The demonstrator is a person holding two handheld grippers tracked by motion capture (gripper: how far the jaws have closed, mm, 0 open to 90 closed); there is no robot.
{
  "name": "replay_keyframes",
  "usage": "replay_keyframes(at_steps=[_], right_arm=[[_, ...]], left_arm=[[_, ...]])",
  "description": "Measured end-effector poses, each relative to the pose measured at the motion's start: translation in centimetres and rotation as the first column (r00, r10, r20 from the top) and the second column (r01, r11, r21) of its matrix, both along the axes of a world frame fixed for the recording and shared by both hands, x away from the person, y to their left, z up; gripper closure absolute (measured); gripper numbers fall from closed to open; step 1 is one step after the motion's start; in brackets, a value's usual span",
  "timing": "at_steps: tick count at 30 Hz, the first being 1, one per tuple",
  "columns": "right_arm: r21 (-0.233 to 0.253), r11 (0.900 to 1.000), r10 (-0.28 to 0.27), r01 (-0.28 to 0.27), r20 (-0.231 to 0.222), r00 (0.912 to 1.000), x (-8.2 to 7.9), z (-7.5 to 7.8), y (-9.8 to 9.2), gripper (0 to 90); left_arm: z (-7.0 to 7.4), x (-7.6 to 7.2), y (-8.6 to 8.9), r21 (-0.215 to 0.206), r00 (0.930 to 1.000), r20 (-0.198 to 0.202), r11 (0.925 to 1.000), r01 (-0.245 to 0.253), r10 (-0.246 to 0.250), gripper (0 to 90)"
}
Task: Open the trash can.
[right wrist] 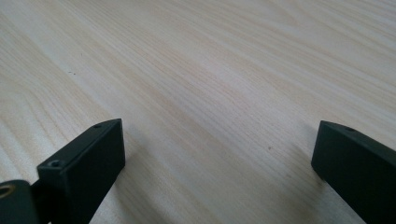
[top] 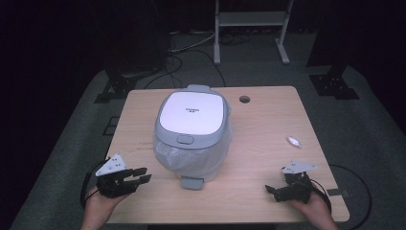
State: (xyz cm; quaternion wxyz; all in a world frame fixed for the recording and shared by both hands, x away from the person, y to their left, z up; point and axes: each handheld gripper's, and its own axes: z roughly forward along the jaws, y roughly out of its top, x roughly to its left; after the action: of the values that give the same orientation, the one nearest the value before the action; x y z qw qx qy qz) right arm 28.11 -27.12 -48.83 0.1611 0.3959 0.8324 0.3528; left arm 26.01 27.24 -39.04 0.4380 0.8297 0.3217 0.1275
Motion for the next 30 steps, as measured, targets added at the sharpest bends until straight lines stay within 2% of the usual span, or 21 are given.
replay_keyframes(at_steps=[5,14,21,28,30], right_arm=[[0.0,1.0,0.0,0.0,0.0,1.0,0.0,0.0,0.0,1.7],[-0.001,1.0,0.0,0.0,0.0,1.0,0.0,0.0,0.0,1.7],[-0.001,1.0,0.0,0.0,0.0,1.0,0.0,0.0,0.0,1.7],[0.0,1.0,0.002,-0.002,0.0,1.0,0.0,0.0,0.0,1.7],[0.0,1.0,0.002,-0.002,-0.001,1.0,0.0,0.0,0.0,1.7]], left_arm=[[0.9,0.0,-0.2,-0.004,1.0,0.002,0.9999,0.01,-0.01,73.4],[2.6,-0.1,-0.7,-0.019,0.9996,-0.016,0.9996,0.021,-0.022,90.0],[3.9,-0.3,-1.0,-0.029,0.9994,-0.005,0.999,0.033,-0.033,90.0],[6.1,-0.6,-1.3,-0.056,0.998,0.02,0.9966,0.061,-0.06,90.0],[6.4,-0.6,-1.3,-0.056,0.9977,0.021,0.9962,0.066,-0.065,90.0]])
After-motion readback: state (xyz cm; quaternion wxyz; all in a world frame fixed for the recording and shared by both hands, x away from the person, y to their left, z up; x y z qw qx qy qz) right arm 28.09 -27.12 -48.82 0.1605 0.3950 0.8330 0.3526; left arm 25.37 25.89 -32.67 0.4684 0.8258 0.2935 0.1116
